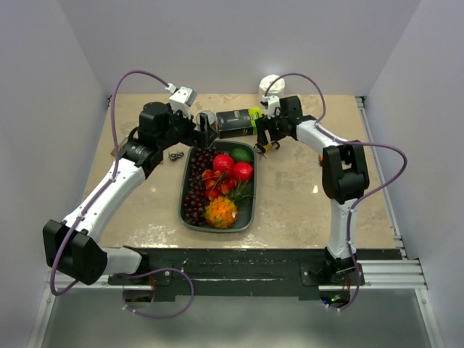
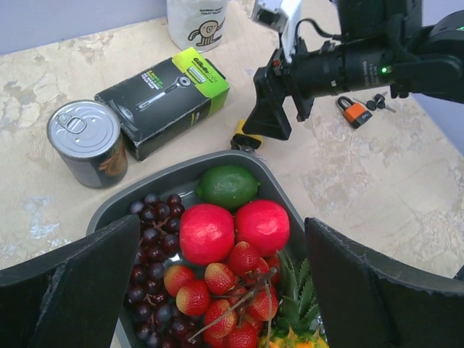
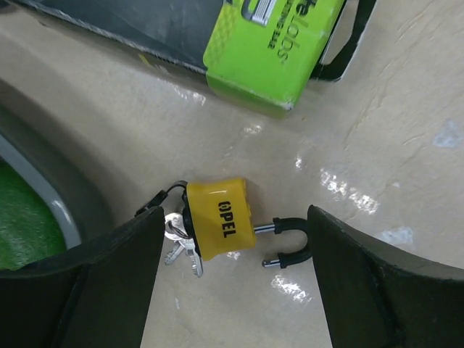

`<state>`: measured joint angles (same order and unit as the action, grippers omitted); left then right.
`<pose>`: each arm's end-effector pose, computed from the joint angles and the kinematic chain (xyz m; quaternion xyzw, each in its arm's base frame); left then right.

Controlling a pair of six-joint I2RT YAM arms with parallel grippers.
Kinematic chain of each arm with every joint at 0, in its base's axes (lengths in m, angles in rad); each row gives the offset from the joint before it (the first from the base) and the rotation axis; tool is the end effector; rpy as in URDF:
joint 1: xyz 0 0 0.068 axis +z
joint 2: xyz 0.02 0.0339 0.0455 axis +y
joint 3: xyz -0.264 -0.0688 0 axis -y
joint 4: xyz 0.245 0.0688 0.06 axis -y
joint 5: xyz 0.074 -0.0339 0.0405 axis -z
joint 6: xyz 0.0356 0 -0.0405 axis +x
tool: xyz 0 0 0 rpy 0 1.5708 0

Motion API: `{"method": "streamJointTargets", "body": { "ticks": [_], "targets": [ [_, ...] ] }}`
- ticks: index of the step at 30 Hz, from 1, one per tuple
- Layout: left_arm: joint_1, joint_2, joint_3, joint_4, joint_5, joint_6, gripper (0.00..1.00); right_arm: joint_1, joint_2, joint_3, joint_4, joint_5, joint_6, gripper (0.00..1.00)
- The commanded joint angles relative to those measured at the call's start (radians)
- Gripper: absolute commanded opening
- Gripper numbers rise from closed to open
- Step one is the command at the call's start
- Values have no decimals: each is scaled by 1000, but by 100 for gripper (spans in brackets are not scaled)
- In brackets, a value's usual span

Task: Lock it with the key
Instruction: Move the lock to the center of the board.

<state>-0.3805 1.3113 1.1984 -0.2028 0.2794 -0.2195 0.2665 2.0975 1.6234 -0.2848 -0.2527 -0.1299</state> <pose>0.2798 -0.1225 0.3671 0.1460 0.7924 -0.2795 0.5222 0.4576 0.1342 0.2086 -0.2282 0.8838 0.1422 0.3829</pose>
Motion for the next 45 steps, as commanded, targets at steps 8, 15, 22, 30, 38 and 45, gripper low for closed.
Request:
{"method": "streamJointTargets", "body": {
  "ticks": [8, 15, 22, 30, 38, 45],
  "targets": [
    [5, 16, 32, 40, -9, 14, 99, 2, 53, 50, -34, -43, -111, 74],
    [5, 26, 32, 39, -13, 20, 99, 4, 96, 64, -60, -68, -160, 67],
    [5, 29, 33, 36, -13, 26, 99, 7, 111, 61, -88, -76, -211, 55],
    [5, 37, 43, 17, 18, 37, 99, 7, 65, 4, -140, -91, -312, 44],
    [5, 37, 47, 6, 29, 35, 99, -9, 24, -30, -209, -131, -362, 26],
    [5, 19, 32, 2, 38, 37, 99, -24, -50, -79, -382, -249, -608, 15]
  ]
}}
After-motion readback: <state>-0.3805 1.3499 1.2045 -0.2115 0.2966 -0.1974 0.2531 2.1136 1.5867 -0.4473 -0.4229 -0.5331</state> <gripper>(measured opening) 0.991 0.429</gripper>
